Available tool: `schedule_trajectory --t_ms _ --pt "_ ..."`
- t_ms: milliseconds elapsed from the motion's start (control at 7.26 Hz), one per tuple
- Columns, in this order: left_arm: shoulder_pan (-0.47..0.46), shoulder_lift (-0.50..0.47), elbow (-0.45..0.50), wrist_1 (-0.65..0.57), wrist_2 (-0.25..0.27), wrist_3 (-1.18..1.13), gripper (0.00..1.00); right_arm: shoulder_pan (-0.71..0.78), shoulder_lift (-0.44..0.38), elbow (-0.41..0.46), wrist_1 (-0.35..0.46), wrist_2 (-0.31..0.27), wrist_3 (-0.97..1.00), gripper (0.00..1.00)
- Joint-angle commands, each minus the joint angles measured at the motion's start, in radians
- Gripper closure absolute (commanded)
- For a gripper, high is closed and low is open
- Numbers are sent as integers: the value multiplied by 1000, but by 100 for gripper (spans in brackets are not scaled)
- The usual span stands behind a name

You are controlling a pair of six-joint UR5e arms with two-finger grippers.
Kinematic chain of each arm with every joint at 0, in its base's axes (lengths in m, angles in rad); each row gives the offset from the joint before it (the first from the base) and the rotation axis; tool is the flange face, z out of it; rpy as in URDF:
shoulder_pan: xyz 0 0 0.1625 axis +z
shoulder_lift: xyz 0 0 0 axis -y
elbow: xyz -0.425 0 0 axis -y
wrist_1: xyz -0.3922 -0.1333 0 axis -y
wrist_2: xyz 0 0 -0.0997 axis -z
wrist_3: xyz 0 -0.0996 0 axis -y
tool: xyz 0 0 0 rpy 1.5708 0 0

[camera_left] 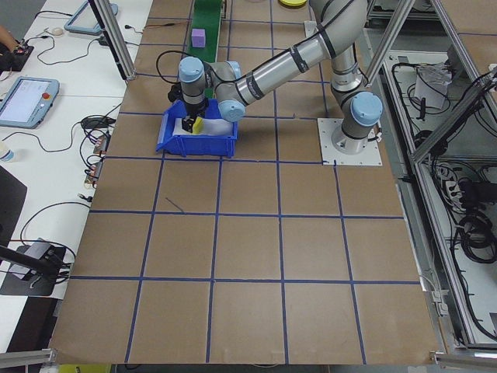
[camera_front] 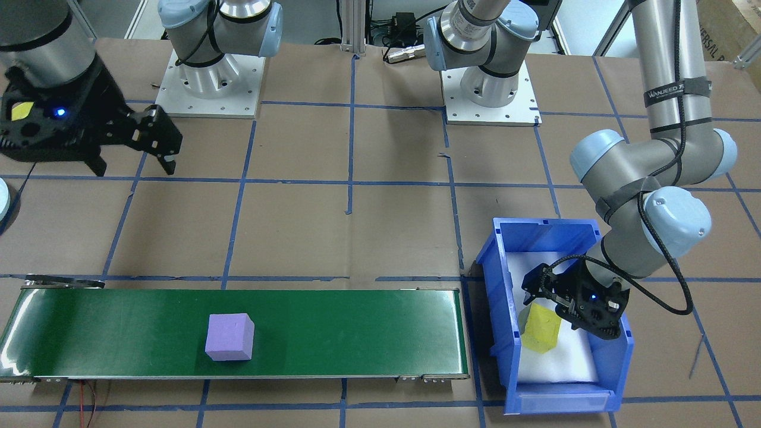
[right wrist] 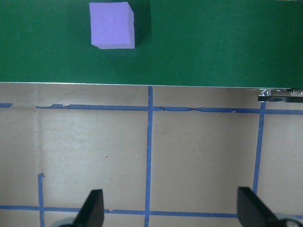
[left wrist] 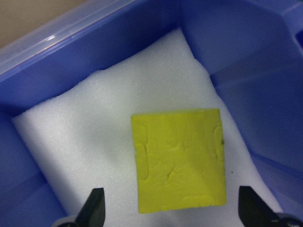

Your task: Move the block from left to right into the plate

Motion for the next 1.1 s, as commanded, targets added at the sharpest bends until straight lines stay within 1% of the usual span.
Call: schedule_trajectory --t_ms 0,138,276,413,551,689,827,964 --pt "0 -5 -1 2 -3 -8 0 -99 136 -26 -90 2 -61 0" --pt "0 -14 2 2 -3 -8 0 -103 209 -35 -159 2 -71 0" --pt "0 -26 11 3 -4 -10 0 -103 269 -41 -272 19 -71 0" --pt "0 -34 17 3 -4 -11 0 -106 309 -29 -305 64 -71 0" --pt "0 -34 19 5 -4 -10 5 -108 361 -47 -339 91 -89 0" --pt "0 -34 19 11 -4 -11 22 -111 412 -73 -392 109 -91 0" --pt "0 -36 14 11 -4 -11 38 -113 464 -115 -403 153 -86 0" --pt "0 -36 14 13 -3 -14 44 -113 469 -117 -405 251 -77 0"
